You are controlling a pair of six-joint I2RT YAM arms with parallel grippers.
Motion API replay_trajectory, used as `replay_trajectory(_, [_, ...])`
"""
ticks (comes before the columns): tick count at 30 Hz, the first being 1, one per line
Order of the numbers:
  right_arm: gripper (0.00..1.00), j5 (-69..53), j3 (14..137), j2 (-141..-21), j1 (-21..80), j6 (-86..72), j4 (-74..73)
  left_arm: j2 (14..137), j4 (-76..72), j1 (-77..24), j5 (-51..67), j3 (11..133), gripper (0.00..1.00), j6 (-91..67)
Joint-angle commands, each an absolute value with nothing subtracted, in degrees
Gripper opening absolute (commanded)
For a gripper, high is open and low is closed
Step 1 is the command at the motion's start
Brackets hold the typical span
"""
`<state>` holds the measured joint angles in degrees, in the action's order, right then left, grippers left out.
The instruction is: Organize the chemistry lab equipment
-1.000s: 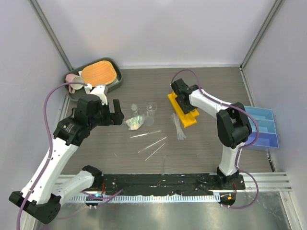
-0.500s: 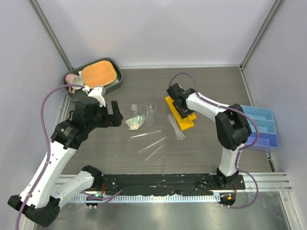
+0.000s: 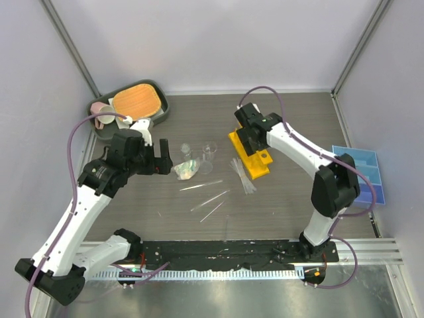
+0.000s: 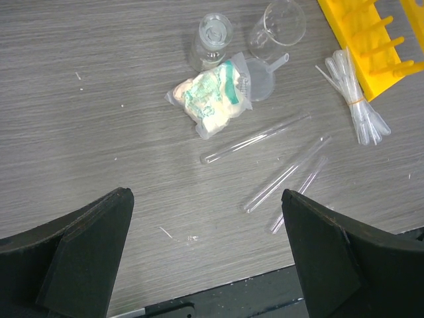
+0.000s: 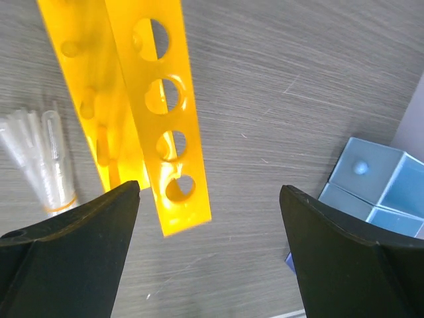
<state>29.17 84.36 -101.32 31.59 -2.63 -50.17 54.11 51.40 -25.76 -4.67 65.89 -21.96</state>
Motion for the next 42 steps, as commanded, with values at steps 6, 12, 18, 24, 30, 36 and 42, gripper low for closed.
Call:
replay_trajectory(6, [0.93,32.0,86.0,-83.6,36.5,-16.9,-56.4,56.5,51.7,-33.4,-6.2,66.6,1.0,-22.6])
replay_trajectory(12, [0.94,26.7,80.2,-74.1,37.0,-17.3,-55.8,62.9,50.5,-45.9,-18.5,65.0,0.97,-26.8])
replay_trajectory(18, [0.93,17.9,77.1,-67.5,37.6,-17.1,-54.6,73.1,44.5,-51.8,-22.4,62.4,0.91,-21.9])
replay_trajectory(24, [0.93,14.7,74.0,-64.1,38.7,-16.4,-53.7,77.8,37.6,-51.9,-16.7,59.5,0.9,-13.5])
replay_trajectory(30, [0.93,14.0,71.4,-61.9,39.1,-15.3,-53.4,80.3,34.2,-51.2,-12.8,59.4,0.93,-9.6])
replay_trajectory(36, [0.93,10.1,70.4,-59.8,39.5,-15.4,-52.5,82.2,28.5,-47.4,-7.0,56.3,0.91,-10.7])
replay_trajectory(42, [0.93,8.1,69.9,-57.5,39.7,-15.3,-52.3,85.4,27.7,-45.2,-7.6,55.5,0.9,-10.2])
